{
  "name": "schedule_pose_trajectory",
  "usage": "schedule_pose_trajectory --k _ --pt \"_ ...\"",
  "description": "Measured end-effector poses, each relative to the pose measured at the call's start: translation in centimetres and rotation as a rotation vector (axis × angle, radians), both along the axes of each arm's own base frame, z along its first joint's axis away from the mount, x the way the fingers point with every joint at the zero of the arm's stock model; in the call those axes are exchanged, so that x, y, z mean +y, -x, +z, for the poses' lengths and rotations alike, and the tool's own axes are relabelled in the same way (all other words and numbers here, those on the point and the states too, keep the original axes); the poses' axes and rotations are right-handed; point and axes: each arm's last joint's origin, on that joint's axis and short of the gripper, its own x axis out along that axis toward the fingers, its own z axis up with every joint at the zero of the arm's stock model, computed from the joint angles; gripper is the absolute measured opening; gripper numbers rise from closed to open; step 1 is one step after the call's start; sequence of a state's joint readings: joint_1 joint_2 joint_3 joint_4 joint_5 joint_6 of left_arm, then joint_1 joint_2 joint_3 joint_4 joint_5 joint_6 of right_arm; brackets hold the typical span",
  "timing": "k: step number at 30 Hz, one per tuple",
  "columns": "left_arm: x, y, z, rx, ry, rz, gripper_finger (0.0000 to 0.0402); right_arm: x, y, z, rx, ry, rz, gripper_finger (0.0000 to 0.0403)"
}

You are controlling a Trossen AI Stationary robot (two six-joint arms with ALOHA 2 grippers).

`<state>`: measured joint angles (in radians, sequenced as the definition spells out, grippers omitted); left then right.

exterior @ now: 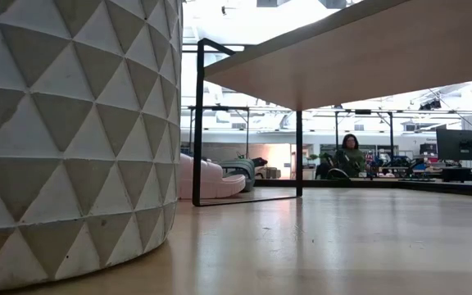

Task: Pick and place slides into the shelf
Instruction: Put the pink slides on the shelf

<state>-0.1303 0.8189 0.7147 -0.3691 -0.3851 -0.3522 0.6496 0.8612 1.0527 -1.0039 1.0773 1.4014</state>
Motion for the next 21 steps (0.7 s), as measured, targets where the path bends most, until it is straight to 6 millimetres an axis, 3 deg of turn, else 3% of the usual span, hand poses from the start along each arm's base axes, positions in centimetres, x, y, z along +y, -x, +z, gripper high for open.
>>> schedule_pose_trajectory --k 5,13,21 --pt "-0.1 -0.8 -0.6 0.006 0.08 0.048 0.0001 -2.0 1.5 1.0 -0.02 0.023 -0.016 0.0082" --pt "0.1 -1.0 -1.2 -0.05 0.324 0.262 0.0 -4.1 3.8 2.3 -0.052 0.059 0.032 0.0082" --pt "0.1 -1.4 -2.9 0.026 0.401 0.4 0.0 -4.7 4.1 2.5 -0.043 0.083 0.034 0.0082"
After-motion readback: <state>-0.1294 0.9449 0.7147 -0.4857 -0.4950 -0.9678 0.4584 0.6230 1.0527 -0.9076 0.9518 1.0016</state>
